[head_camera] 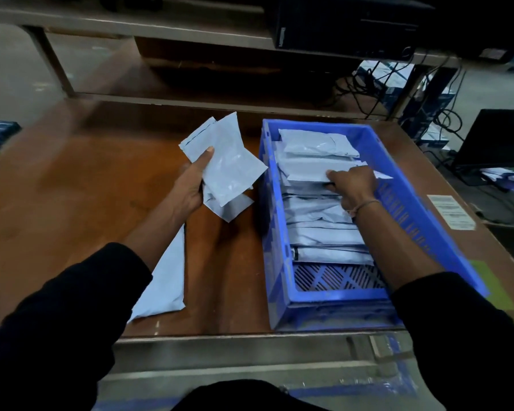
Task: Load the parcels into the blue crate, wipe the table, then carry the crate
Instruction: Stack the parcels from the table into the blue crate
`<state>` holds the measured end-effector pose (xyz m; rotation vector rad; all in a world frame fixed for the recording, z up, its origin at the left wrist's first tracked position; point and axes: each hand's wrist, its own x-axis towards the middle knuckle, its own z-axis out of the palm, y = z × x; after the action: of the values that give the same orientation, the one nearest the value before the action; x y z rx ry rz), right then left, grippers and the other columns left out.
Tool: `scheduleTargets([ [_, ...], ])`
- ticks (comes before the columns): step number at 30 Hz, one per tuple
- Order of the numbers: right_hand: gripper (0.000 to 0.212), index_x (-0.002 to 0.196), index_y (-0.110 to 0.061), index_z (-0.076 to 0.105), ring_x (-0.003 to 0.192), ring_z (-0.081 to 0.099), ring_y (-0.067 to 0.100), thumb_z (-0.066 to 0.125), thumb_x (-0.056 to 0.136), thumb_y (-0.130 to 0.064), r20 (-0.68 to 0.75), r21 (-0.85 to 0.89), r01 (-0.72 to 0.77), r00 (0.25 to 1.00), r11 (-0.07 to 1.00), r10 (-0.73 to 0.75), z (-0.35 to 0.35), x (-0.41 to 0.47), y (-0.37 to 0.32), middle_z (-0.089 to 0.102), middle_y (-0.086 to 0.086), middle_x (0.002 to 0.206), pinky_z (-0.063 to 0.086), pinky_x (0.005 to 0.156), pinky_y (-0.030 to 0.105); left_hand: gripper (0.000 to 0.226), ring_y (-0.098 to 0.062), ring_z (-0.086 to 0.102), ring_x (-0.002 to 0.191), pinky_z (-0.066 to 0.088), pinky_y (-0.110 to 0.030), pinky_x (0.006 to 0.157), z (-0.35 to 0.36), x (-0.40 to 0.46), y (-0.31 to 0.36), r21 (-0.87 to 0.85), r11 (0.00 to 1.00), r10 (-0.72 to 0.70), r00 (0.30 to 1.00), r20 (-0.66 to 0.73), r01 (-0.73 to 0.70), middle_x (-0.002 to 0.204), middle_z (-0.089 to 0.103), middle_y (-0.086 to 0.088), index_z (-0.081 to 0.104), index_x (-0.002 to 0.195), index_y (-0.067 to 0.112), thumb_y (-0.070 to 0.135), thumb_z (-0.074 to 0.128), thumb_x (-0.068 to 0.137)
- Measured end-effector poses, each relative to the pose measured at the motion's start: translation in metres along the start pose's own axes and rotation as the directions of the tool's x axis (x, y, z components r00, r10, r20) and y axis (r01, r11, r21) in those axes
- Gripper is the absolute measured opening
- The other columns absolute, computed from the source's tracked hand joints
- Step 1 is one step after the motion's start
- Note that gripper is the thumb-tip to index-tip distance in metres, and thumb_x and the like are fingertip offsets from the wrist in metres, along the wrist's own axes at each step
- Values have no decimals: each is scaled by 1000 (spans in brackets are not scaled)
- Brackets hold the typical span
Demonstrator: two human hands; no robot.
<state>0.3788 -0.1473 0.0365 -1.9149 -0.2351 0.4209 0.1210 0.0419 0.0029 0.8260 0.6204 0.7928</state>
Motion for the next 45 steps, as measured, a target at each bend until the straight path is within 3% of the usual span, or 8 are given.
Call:
scheduleTargets([
  [3, 95, 122, 1, 50, 87, 70, 35, 92, 56, -51, -12, -154, 104, 994, 983, -107, 6, -5, 10, 64, 21, 107, 58, 75, 42, 64, -32, 66, 122, 58, -50, 92, 5, -2, 0, 21, 1000, 4, 1000, 6, -4, 136, 66, -10, 48, 148, 16, 30, 75, 92],
  [6, 74, 119, -1, 58, 113, 60, 38, 72, 78, -61, 10, -564, 257, 952, 785, -305, 2, -12, 11, 65, 18, 118, 47, 82, 37, 56, -29, 69, 117, 62, -43, 83, 10, -3, 1, 45, 999, 2, 1000, 21, -3, 133, 68, -10, 50, 146, 14, 28, 70, 96],
  [13, 64, 115, -4, 60, 109, 62, 38, 64, 85, -60, 27, -723, 314, 903, 616, -429, 2, -15, 0, 67, 18, 115, 47, 80, 38, 46, -28, 71, 113, 61, -43, 87, 20, -11, 1, 107, 994, 10, 997, 70, -18, 126, 72, -9, 55, 141, 14, 27, 67, 98],
  [17, 51, 107, -9, 67, 95, 68, 28, 66, 82, -53, 120, -412, 510, 852, 755, -510, 23, -25, -29, 74, 13, 97, 53, 81, 36, 42, -28, 72, 111, 61, -44, 88, 27, -14, 1, 161, 986, 14, 996, 93, -29, 124, 73, -8, 57, 137, 14, 28, 67, 98],
  [27, 27, 94, 4, 71, 72, 64, 22, 77, 80, -18, 379, 52, 208, 901, 977, -212, 74, -47, -63, 74, 19, 96, 46, 52, 24, 43, -33, 70, 113, 57, -54, 96, 35, -13, 5, 239, 971, -37, 994, 101, 11, 125, 72, -11, 60, 133, 12, 30, 70, 95],
  [36, 15, 75, -6, 59, 62, 59, 21, 61, 89, 1, 160, 294, 65, 980, 954, -116, 25, -13, -69, 63, 17, 93, 49, 46, 25, 37, -29, 72, 110, 59, -43, 87, 29, -6, 13, 109, 990, -83, 996, -44, 88, 120, 74, -9, 61, 134, 13, 26, 62, 99],
  [41, 36, 131, 2, 50, 106, 65, 36, 46, 96, 9, 106, 610, -80, 994, 789, 19, -9, 23, -56, 60, 23, 121, 59, 66, 45, 29, -29, 74, 99, 60, -41, 82, 39, -10, 13, 115, 985, -127, 992, -23, 128, 110, 77, -8, 65, 123, 16, 24, 58, 95],
  [45, 47, 139, -8, 48, 84, 64, 27, 41, 97, 8, 64, 707, -135, 990, 694, 128, -5, 34, -50, 61, 19, 126, 57, 49, 41, 33, -25, 73, 88, 58, -36, 75, 47, -17, 15, 166, 971, -169, 985, -28, 171, 102, 75, -8, 64, 120, 15, 28, 59, 89],
])
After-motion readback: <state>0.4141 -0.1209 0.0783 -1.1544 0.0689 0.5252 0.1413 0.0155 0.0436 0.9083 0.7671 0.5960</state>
